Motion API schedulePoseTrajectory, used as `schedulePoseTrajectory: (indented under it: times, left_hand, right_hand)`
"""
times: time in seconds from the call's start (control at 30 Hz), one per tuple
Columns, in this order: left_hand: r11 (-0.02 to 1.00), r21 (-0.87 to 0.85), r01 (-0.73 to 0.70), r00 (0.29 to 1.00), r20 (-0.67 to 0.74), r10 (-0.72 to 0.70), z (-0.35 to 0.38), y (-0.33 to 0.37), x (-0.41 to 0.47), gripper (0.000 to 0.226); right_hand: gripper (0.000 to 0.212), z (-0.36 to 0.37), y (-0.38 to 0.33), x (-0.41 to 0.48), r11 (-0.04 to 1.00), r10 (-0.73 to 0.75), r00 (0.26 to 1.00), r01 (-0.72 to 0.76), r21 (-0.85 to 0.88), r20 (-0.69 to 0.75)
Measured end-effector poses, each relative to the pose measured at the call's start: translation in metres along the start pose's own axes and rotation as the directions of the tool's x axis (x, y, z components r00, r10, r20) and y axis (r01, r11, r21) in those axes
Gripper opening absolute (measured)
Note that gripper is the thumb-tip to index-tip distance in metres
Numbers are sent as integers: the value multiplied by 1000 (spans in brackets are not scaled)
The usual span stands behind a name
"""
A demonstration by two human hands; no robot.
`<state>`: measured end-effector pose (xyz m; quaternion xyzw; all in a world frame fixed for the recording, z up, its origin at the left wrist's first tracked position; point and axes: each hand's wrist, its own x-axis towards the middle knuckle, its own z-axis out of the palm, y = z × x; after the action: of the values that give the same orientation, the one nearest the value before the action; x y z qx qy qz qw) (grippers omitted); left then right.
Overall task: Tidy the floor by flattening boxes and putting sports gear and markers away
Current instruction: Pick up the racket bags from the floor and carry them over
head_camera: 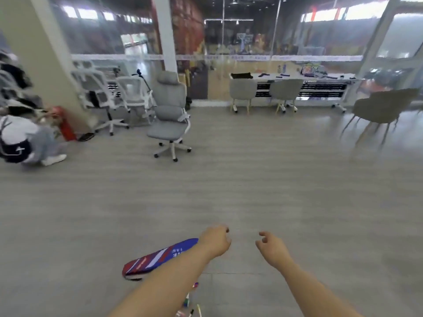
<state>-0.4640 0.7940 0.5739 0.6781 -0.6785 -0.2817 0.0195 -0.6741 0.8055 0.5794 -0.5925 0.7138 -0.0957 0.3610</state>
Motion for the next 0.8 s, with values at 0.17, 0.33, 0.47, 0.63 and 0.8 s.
schedulePoseTrajectory:
  times: [0.17, 0.33, 0.47, 0.63, 0.8]
  left_hand:
    - [967, -78, 244, 958, -136, -252, -26, -51, -22, 40]
    - [902, -104, 419, 878, -208, -432, -34, -101, -50, 32]
    - [835, -152, 528, 805, -222, -550, -36, -139, -59, 31]
    - [786, -188, 590, 745, -249, -619, -44, -179, -42, 30]
    - [756, -255, 603, 706, -269, -655, -61, -197, -17, 36]
  right_hand:
    - [46, 14, -57, 40, 967, -224, 960, 240, -80, 169]
    - [45, 48, -112, 67, 908, -320, 889, 386, -160, 327]
    - [46, 80, -151, 93, 845, -373, 823, 492, -210, 427]
    - [45, 101, -189, 124, 787, -399, 782, 560, -258, 480]
    - [47, 102, -225, 161, 721, -418, 750, 617, -315, 513]
